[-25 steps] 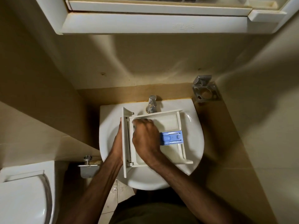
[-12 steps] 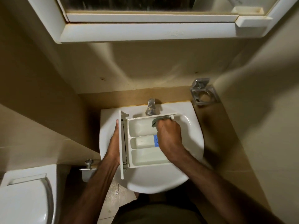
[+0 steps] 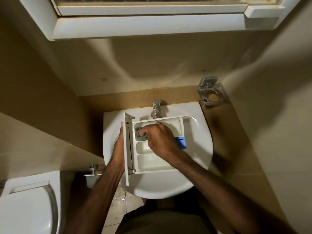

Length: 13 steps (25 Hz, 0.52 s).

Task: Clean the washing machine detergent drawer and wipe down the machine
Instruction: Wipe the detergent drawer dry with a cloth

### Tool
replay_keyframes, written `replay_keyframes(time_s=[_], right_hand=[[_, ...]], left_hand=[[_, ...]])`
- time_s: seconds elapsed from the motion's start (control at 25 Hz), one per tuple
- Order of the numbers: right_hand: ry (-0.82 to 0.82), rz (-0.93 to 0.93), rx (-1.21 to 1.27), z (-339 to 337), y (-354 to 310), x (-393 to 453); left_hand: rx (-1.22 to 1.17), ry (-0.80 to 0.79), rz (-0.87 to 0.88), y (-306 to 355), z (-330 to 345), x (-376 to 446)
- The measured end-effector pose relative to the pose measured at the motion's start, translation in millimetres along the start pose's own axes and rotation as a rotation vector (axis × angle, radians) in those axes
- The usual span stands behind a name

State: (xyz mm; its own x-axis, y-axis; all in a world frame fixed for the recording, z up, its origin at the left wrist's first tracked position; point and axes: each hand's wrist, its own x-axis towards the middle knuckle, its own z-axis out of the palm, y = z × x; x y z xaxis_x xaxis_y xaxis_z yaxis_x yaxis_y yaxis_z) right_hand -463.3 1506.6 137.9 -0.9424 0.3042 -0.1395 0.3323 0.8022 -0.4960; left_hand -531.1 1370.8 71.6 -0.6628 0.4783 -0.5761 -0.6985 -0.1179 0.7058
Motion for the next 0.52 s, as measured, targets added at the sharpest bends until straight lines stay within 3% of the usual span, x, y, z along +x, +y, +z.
replay_keyframes(time_s=[0.12, 0.28, 0.44, 0.52], right_hand=[[-0.050, -0.006, -0.336, -23.6, 13.4, -5.1], [-0.059, 0.132, -0.472, -25.5, 8.0, 0.3], [0.071, 0.146, -0.293, 6.2, 6.9, 13.2], [0.044, 0.053, -0.125, 20.3, -2.4, 9.4]], left_hand=[[-0.055, 0.016, -0.060, 1.8, -9.7, 3.2], [-0.014, 0.073, -0.083, 4.4, -15.6, 9.8], [0.019, 0.091, -0.073, 0.7, -18.4, 17.3], [0.072, 0.124, -0.051, -0.8, -18.0, 20.8]])
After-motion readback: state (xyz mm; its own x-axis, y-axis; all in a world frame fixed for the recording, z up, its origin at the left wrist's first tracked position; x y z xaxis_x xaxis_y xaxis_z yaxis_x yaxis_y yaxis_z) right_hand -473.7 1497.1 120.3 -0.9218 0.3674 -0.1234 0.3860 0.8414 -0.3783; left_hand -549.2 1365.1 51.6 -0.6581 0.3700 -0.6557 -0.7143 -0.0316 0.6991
